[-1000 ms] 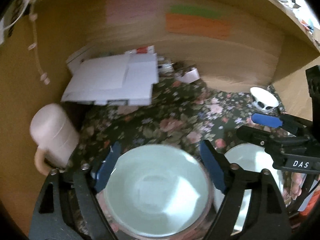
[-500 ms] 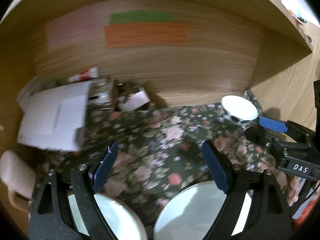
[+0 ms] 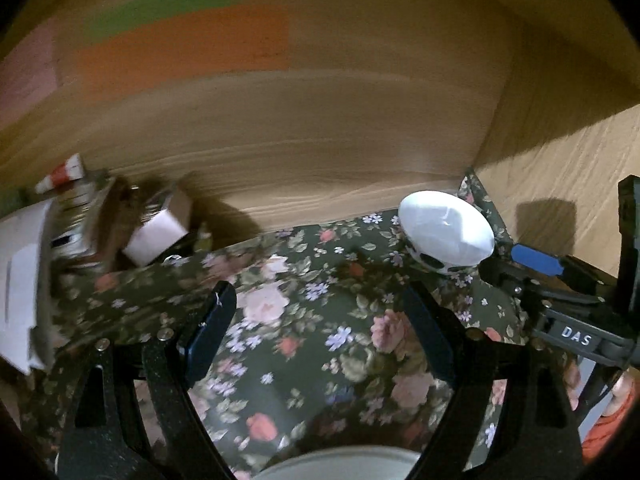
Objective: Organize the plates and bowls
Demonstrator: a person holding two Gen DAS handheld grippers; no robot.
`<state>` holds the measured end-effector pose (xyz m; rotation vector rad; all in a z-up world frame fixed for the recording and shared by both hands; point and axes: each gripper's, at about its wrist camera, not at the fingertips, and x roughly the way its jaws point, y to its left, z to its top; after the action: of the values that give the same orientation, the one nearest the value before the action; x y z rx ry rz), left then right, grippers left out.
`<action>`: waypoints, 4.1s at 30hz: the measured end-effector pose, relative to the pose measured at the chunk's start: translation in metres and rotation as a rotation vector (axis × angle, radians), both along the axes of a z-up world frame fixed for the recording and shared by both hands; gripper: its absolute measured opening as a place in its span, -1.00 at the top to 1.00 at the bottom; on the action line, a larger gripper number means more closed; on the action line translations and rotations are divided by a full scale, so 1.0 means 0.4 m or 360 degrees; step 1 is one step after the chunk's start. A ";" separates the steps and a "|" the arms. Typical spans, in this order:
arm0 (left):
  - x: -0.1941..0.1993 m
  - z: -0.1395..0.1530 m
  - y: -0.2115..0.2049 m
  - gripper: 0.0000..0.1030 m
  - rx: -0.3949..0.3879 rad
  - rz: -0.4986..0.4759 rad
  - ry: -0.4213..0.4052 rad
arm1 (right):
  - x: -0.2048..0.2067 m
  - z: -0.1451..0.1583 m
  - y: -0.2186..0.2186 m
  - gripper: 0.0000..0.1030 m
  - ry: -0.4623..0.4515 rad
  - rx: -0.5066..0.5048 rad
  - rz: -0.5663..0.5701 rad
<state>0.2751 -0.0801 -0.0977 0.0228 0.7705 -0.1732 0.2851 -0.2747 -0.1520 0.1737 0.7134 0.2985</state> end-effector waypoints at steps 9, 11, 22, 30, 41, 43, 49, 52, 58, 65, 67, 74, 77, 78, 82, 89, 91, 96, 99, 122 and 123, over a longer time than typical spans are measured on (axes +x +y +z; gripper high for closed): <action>0.110 -0.065 -0.072 -0.67 0.0073 -0.0094 0.0074 | 0.103 -0.091 -0.076 -0.30 0.0164 -0.0005 -0.0195; 0.130 -0.084 -0.083 -0.67 0.0088 -0.0130 0.0106 | 0.116 -0.103 -0.089 -0.30 0.0182 -0.0017 -0.0229; 0.199 -0.148 -0.108 -0.67 0.0073 -0.0164 0.0233 | 0.182 -0.157 -0.143 0.08 0.0304 0.0013 -0.0291; 0.208 -0.150 -0.115 -0.67 0.0051 -0.0187 0.0222 | 0.200 -0.173 -0.135 0.44 0.0350 -0.0034 -0.0232; 0.216 -0.166 -0.114 -0.67 0.0004 -0.0196 0.0285 | 0.111 -0.148 -0.033 0.72 0.0348 -0.0089 0.0091; 0.219 -0.182 -0.112 -0.67 0.0017 -0.0197 0.0329 | 0.089 -0.145 -0.014 0.72 0.0362 -0.0094 0.0136; 0.214 -0.226 -0.119 -0.40 0.0095 -0.0190 0.0407 | 0.068 -0.132 0.011 0.64 0.0391 -0.0053 0.0114; 0.213 -0.245 -0.130 -0.14 0.0110 -0.0215 0.0462 | 0.054 -0.124 -0.010 0.29 0.0427 0.0008 0.0078; 0.208 -0.273 -0.149 0.31 0.0098 -0.0289 0.0538 | 0.055 -0.135 -0.027 0.29 0.0444 0.0055 0.0100; 0.201 -0.278 -0.170 0.55 0.0146 -0.0327 0.0533 | 0.077 -0.152 -0.004 0.63 0.0429 0.0072 0.0096; 0.203 -0.279 -0.172 0.59 0.0161 -0.0328 0.0518 | 0.078 -0.156 0.010 0.64 0.0425 0.0069 0.0090; 0.180 -0.254 -0.172 0.60 0.0174 -0.0328 0.0472 | 0.054 -0.131 0.001 0.64 0.0370 0.0076 0.0063; 0.164 -0.233 -0.168 0.60 0.0163 -0.0324 0.0440 | 0.035 -0.106 -0.005 0.64 0.0326 0.0074 0.0058; 0.157 -0.225 -0.167 0.60 0.0161 -0.0322 0.0426 | 0.029 -0.098 -0.005 0.64 0.0313 0.0075 0.0058; 0.125 -0.182 -0.152 0.60 0.0148 -0.0313 0.0365 | -0.002 -0.056 -0.008 0.64 0.0247 0.0072 0.0062; 0.060 -0.113 -0.116 0.60 0.0135 -0.0291 0.0261 | -0.063 -0.002 0.023 0.64 0.0145 0.0060 0.0083; 0.041 -0.100 -0.108 0.60 0.0128 -0.0279 0.0242 | -0.077 0.008 0.029 0.64 0.0126 0.0057 0.0091; -0.006 -0.072 -0.072 0.60 0.0110 -0.0247 0.0201 | -0.118 0.033 0.066 0.64 0.0076 0.0041 0.0120; -0.034 -0.057 -0.049 0.60 0.0101 -0.0226 0.0172 | -0.139 0.047 0.091 0.64 0.0043 0.0024 0.0138; -0.233 -0.019 0.148 0.60 0.0031 -0.0033 0.0080 | -0.263 0.077 0.265 0.64 -0.0043 -0.0001 0.0326; -0.238 -0.020 0.157 0.60 0.0026 -0.0023 0.0080 | -0.268 0.077 0.275 0.64 -0.0045 -0.0004 0.0338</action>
<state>0.1797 -0.0175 -0.1057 0.0396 0.8217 -0.1821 0.1781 -0.1645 -0.1211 0.0909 0.7049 0.5018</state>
